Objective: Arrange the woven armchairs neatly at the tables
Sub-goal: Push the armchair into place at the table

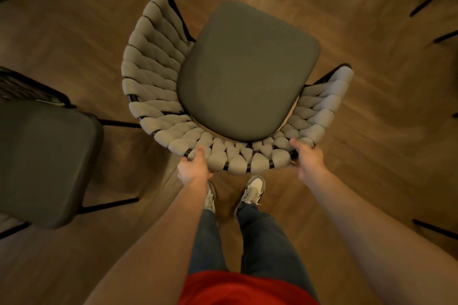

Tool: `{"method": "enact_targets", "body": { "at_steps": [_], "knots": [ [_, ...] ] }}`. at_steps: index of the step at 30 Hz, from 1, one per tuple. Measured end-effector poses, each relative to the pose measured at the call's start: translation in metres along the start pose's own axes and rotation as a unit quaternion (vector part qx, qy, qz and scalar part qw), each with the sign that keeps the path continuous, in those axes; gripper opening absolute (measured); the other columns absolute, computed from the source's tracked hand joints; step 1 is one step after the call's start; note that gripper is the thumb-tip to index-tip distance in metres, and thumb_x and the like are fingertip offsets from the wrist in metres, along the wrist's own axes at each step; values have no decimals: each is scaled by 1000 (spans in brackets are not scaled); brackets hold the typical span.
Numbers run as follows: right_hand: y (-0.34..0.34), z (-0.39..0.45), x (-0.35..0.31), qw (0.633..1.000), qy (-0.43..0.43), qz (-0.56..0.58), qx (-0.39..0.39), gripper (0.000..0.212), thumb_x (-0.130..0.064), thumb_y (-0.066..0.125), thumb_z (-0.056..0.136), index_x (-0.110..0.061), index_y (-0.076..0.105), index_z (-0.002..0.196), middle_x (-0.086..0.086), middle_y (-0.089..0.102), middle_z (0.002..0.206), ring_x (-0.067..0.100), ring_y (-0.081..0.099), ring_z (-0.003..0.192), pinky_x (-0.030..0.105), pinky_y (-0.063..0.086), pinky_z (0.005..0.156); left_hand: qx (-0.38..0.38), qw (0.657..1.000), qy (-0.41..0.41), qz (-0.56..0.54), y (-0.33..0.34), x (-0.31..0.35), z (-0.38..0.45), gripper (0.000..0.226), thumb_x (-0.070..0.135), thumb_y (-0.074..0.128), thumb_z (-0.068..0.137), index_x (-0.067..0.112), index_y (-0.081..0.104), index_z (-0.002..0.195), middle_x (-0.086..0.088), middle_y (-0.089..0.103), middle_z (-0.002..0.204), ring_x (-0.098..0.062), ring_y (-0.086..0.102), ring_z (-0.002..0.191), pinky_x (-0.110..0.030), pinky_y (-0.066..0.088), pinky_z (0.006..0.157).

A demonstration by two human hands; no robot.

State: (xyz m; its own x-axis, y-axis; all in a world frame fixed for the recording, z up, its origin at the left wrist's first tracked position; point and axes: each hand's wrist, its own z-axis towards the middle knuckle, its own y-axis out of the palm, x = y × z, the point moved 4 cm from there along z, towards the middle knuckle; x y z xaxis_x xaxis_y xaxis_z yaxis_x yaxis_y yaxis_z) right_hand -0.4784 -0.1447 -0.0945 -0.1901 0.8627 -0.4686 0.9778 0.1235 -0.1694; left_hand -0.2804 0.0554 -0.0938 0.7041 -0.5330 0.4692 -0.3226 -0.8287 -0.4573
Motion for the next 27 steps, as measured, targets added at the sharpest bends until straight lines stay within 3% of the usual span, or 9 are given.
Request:
{"method": "enact_targets", "body": {
  "at_steps": [2, 6, 10, 13, 15, 17, 19, 21, 27],
  "knots": [
    [3, 10, -26, 1000, -22, -18, -7, 59, -17, 71, 89, -7, 43, 141, 12, 58, 132, 29, 60, 113, 44, 54, 85, -19, 999, 8, 28, 10, 7, -2, 70, 48, 63, 92, 10, 42, 147, -14, 56, 137, -33, 61, 117, -37, 60, 71],
    [15, 30, -79, 998, -52, -13, -39, 52, -14, 65, 94, -9, 43, 141, 10, 58, 123, 21, 62, 94, 37, 54, 72, -106, 972, 66, 198, 16, 32, -6, 69, 60, 56, 91, 13, 48, 140, -11, 61, 130, -28, 59, 118, -48, 49, 101],
    [28, 22, -112, 961, -227, -155, -5, 76, -25, 71, 88, -16, 31, 151, 3, 42, 149, 18, 47, 129, 40, 42, 109, -100, 817, 340, 456, -9, 74, -14, 50, 57, 53, 93, 20, 60, 126, 0, 67, 109, -17, 63, 98, -40, 55, 88],
    [52, -34, -92, 786, -495, -370, 6, 65, -26, 64, 93, -15, 34, 151, 6, 36, 155, 19, 33, 142, 37, 26, 119, -43, 607, 588, 532, -30, 109, -11, 43, 50, 57, 93, 17, 63, 121, -3, 64, 112, -20, 58, 105, -38, 48, 92],
    [74, -59, -46, 670, -539, -504, -85, 62, -33, 55, 97, -21, 31, 154, 5, 29, 160, 21, 20, 149, 43, 16, 122, -51, 482, 629, 608, -40, 122, 12, 56, 57, 54, 92, 17, 58, 131, -9, 60, 126, -28, 52, 120, -45, 39, 105],
    [87, -60, -3, 567, -532, -617, -124, 63, -44, 48, 98, -24, 28, 155, 4, 32, 159, 23, 17, 151, 53, 9, 122, -81, 412, 609, 673, -44, 130, 42, 69, 65, 48, 91, 19, 47, 143, -11, 51, 141, -31, 42, 135, -49, 26, 116],
    [95, -50, 16, 511, -531, -668, -105, 64, -53, 44, 98, -22, 32, 153, 5, 41, 153, 27, 25, 148, 59, 8, 120, -119, 386, 583, 705, -39, 135, 66, 77, 69, 39, 93, 20, 34, 152, -9, 43, 150, -29, 33, 143, -48, 14, 120],
    [103, -42, 16, 507, -525, -678, -87, 60, -55, 36, 100, -20, 37, 150, 5, 48, 147, 29, 31, 145, 60, 11, 119, -137, 379, 577, 710, -29, 135, 78, 77, 69, 34, 94, 19, 30, 153, -7, 43, 150, -28, 32, 142, -47, 11, 121],
    [114, -33, 11, 503, -530, -677, -84, 57, -53, 26, 102, -19, 42, 146, 2, 51, 143, 26, 37, 140, 55, 12, 120, -103, 399, 665, 623, -25, 133, 84, 68, 63, 26, 94, 14, 57, 129, -8, 64, 116, -30, 57, 110, -49, 41, 98]
  ]
}}
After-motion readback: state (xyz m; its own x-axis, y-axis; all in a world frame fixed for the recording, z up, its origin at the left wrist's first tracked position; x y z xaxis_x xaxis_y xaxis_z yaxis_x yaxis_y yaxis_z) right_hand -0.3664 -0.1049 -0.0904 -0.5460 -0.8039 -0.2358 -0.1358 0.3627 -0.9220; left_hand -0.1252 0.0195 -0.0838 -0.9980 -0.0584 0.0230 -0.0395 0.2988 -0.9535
